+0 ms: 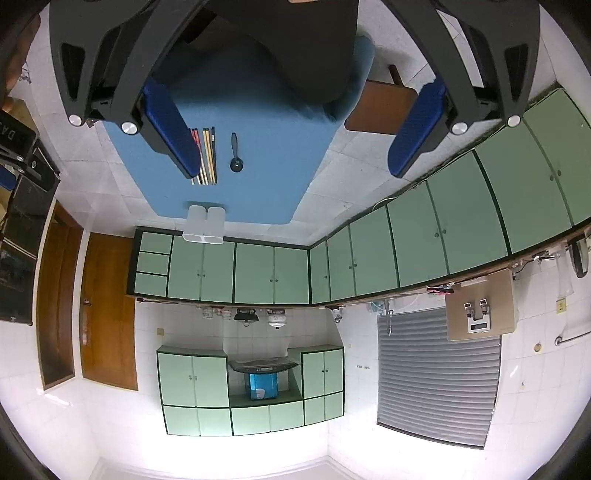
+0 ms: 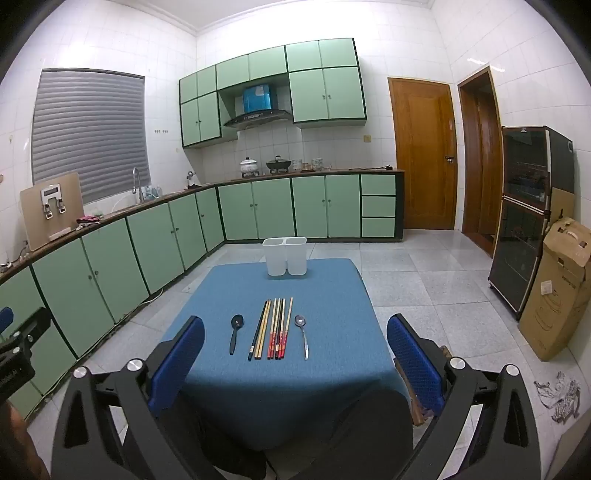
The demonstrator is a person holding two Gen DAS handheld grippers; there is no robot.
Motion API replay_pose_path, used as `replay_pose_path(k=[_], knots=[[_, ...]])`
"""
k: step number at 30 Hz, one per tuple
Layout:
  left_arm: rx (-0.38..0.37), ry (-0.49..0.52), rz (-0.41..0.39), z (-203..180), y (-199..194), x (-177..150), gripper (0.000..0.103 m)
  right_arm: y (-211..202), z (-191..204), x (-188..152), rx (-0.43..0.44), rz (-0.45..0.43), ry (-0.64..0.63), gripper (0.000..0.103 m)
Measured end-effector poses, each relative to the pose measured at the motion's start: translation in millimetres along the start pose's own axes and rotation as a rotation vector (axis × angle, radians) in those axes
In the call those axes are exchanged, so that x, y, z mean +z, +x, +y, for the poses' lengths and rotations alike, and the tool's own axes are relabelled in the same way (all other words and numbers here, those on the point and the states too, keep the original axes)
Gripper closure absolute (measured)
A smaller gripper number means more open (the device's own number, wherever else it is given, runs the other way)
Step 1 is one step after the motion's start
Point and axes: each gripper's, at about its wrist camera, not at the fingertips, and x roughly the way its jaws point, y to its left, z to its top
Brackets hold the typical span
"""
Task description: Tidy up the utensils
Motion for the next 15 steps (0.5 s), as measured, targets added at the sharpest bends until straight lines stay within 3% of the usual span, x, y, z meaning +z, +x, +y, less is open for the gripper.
replay_pose_path(k=[15], knots=[[0.000, 0.005, 0.006, 0.4, -2.0, 1.0, 0.005, -0.8, 0.7, -0.2, -0.008, 0.003, -0.010, 0.006]])
